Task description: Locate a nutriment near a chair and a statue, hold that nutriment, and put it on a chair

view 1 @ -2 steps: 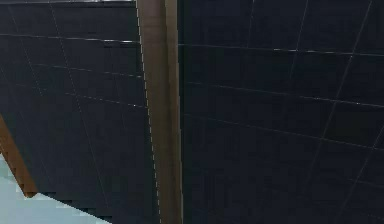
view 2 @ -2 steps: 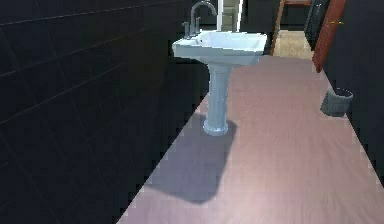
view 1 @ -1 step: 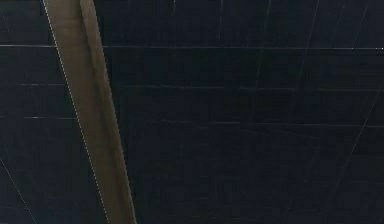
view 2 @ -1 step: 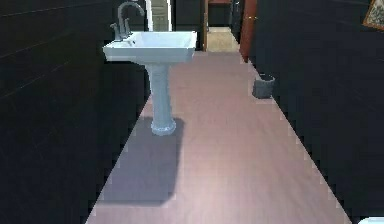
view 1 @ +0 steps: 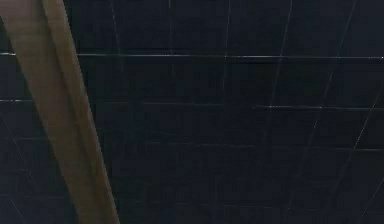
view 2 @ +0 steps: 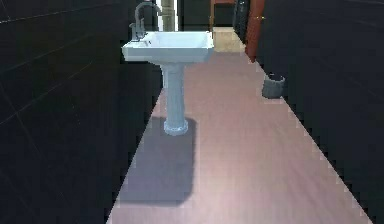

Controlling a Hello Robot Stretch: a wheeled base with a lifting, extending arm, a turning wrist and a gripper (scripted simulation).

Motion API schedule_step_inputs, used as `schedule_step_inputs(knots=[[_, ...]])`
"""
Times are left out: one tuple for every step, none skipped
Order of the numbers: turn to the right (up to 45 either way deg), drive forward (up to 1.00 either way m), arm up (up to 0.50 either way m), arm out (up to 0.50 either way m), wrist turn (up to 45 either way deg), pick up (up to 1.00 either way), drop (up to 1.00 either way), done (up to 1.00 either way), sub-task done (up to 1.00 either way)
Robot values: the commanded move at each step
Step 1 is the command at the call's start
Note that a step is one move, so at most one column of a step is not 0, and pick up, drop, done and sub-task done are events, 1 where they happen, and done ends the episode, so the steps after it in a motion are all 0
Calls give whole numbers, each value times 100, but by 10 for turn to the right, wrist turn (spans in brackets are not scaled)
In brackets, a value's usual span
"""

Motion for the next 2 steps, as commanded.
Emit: schedule_step_inputs(knots=[[-450,0,0,0,0,0,0,0,0],[-390,0,0,0,0,0,0,0,0]])
